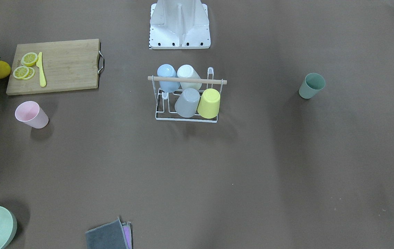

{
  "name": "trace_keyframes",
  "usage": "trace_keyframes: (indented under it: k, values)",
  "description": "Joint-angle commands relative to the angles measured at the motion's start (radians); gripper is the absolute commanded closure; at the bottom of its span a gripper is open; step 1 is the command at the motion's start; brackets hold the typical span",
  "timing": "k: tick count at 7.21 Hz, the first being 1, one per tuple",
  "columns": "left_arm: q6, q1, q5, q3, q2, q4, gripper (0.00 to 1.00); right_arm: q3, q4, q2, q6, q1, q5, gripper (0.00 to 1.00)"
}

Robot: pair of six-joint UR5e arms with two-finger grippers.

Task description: Place cup on cup holder

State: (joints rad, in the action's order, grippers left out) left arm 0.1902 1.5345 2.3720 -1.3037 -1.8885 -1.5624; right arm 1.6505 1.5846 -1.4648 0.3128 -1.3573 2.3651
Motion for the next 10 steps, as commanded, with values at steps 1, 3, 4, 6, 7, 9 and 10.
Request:
trace_keyframes:
  k: [1, 3, 4, 6, 7, 9, 10]
  values:
    - [0.0, -0.071, -0.083, 0.066, -0.067, 0.005, 0.02, -0.046, 0.125, 0.113, 0.0, 0.062, -0.001, 0.02]
    - [-0.003, -0.083, -0.089, 0.229, -0.204, 0.06, 0.03, -0.147, 0.161, 0.205, -0.012, 0.087, 0.005, 0.06]
    - [-0.005, -0.086, -0.099, 0.268, -0.233, 0.07, 0.03, -0.184, 0.228, 0.269, -0.024, 0.127, -0.006, 0.08]
    - [-0.002, -0.099, -0.19, 0.361, -0.331, 0.123, 0.03, -0.318, 0.338, 0.415, -0.123, 0.164, -0.006, 0.06]
    - [-0.006, -0.123, -0.194, 0.386, -0.36, 0.181, 0.03, -0.351, 0.388, 0.437, -0.195, 0.179, -0.006, 0.02]
    - [-0.014, -0.157, -0.191, 0.388, -0.391, 0.321, 0.03, -0.359, 0.521, 0.466, -0.28, 0.208, 0.005, 0.01]
    - [-0.02, -0.169, -0.183, 0.388, -0.403, 0.382, 0.03, -0.359, 0.587, 0.477, -0.308, 0.242, 0.006, 0.01]
